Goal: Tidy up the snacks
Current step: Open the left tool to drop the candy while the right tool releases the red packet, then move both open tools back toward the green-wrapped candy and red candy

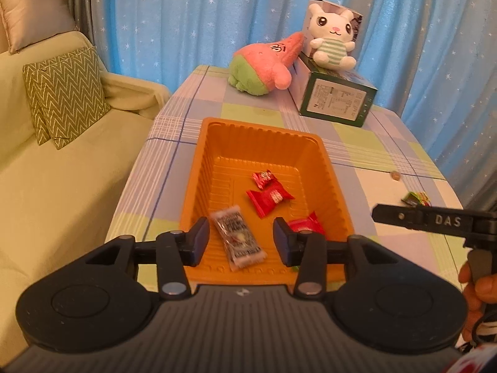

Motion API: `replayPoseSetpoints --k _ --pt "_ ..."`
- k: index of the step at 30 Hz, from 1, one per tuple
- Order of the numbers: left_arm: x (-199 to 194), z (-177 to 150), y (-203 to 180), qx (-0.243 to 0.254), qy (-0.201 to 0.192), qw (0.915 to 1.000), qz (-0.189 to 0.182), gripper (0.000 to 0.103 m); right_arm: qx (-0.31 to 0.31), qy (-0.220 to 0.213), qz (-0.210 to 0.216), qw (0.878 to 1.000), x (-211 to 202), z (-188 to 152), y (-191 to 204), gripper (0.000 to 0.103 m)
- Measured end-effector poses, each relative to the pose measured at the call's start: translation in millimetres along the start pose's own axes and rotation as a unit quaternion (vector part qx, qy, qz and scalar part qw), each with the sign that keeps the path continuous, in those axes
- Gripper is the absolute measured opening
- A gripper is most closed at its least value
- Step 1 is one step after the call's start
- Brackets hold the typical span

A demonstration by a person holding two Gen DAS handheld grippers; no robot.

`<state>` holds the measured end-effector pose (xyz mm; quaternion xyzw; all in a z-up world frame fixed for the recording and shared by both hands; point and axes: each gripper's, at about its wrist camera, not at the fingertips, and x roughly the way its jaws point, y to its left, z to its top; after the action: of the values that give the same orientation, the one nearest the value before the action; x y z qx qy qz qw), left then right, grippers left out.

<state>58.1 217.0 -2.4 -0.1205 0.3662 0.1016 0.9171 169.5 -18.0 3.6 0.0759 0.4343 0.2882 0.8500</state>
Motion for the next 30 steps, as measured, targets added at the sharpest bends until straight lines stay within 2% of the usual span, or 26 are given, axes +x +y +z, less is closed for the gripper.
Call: replayPoseSetpoints --k 12,19,23,30 --pt "-35.4 -20.8 -39.6 0.008 -0.007 0.9999 -0.011 0.054 -0.016 -0.027 -0.046 0.998 -78.4 -32.0 -23.5 0.058" --pt "-42.2 -29.6 -66.9 0.026 -0.004 0.9994 -0.024 0.058 -0.003 -0.037 -0.064 0.997 -105.8 -43.4 -42.4 0.058" --pt "-44.8 -32.0 -80.7 0.032 -0.008 0.9989 -0.033 0.066 0.007 -0.042 -0.074 0.996 -118.6 -48.3 -53.6 0.058" --pt "-40.8 -38.4 -105.2 0.044 -0.002 0.9978 -0.050 0.068 0.028 -0.047 -0.093 0.994 -133.2 -57.0 -75.9 0.058"
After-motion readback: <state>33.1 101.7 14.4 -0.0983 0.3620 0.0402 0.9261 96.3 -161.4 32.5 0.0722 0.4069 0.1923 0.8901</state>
